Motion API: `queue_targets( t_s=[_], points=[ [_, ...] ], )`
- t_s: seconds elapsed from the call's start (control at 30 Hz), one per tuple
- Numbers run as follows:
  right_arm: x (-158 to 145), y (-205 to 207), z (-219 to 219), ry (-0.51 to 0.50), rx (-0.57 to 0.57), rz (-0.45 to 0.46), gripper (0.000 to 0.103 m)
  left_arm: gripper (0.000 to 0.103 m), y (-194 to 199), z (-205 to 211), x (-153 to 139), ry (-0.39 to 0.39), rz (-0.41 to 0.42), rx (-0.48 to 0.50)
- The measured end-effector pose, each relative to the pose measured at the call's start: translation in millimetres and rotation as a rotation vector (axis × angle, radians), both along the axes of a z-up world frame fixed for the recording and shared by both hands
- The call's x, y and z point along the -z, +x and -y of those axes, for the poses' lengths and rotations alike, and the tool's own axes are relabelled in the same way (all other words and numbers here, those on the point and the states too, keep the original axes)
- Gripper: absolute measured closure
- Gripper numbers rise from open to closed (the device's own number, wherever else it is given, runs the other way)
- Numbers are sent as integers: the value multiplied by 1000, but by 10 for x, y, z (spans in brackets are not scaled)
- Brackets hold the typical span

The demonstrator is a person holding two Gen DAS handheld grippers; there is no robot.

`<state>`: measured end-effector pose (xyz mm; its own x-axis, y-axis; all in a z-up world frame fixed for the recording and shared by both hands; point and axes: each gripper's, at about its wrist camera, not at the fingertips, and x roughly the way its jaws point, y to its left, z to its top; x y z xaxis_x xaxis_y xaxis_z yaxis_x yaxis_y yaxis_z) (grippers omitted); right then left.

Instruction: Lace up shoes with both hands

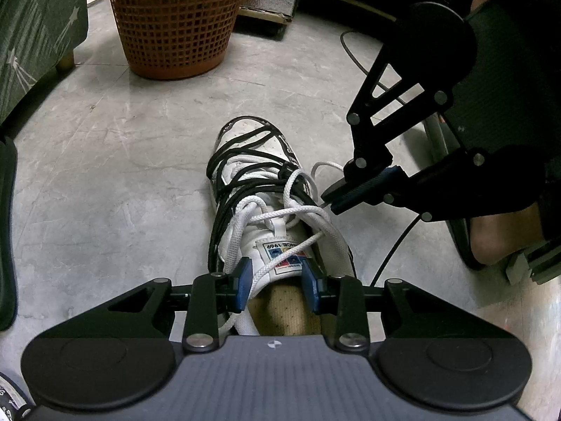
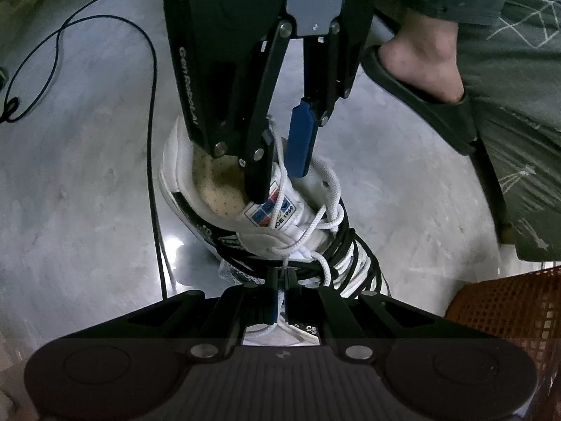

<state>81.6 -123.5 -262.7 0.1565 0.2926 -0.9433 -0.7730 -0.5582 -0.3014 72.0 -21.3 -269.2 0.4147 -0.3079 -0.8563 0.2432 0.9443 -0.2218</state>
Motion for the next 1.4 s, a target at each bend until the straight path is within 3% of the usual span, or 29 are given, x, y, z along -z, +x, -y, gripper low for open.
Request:
queue_targets(
  t_s=[0.53,1.07,1.4],
  points=[
    [-42,-62,45,-15,-84,-1,99,69,14,-17,11,-1,-4,5],
    [57,-44,-39,-7,-69,7,99,69,37,-111,-20,6,-3,22],
    [49,-25,-58,0,-115,16,99,69,63,-106,-94,66,40,118]
  ],
)
